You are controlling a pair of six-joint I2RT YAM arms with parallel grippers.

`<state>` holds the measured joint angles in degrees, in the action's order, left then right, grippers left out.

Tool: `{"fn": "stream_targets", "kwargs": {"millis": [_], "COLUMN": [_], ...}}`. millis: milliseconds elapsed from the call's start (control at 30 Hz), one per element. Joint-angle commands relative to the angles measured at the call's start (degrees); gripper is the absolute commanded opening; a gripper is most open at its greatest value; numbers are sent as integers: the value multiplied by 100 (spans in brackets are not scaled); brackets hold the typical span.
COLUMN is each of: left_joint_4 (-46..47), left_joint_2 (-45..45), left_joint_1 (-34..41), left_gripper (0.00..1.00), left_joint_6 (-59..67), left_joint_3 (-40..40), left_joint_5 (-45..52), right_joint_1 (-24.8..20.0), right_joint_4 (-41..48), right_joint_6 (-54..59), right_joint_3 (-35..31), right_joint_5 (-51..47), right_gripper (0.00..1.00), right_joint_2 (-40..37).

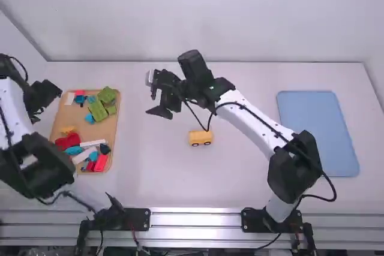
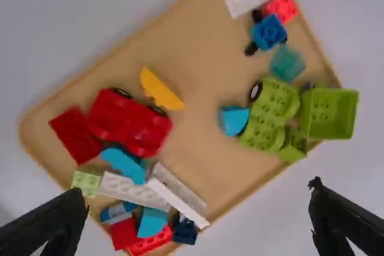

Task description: Assemble lego blocks to make yellow taxi

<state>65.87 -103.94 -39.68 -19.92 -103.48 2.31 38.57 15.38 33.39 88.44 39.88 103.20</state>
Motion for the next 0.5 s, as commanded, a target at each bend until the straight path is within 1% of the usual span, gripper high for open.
{"fn": "stream_targets", "kwargs": {"millis": [0,100,200,300,400,467], "left_joint_4": [236,402,256,103,127,129], "left_joint_2": [-647,-1360,-1797,-2234,-2470,-2520], "left_joint_1": [136,186,186,129,101,101], "left_gripper": [98,100,99,99,100,99], "left_joint_6": [-181,-321,-337,-704,-1438,-2251], "left_joint_3": [-446,-758,-778,-778,-739,-629], "left_joint_5": [-352,-695,-680,-667,-621,-634], "right_joint_1": [-52,-70,-81,-118,-92,-122], "right_joint_4": [11,33,52,55,57,55], "right_joint_6": [-4,-20,-17,-20,-20,-68], "right_joint_3": [160,157,153,149,149,149], "right_joint_5": [28,26,33,-20,-190,-297], "right_gripper": [98,98,98,98,98,98], "right_joint_2": [63,63,63,63,63,63]}}
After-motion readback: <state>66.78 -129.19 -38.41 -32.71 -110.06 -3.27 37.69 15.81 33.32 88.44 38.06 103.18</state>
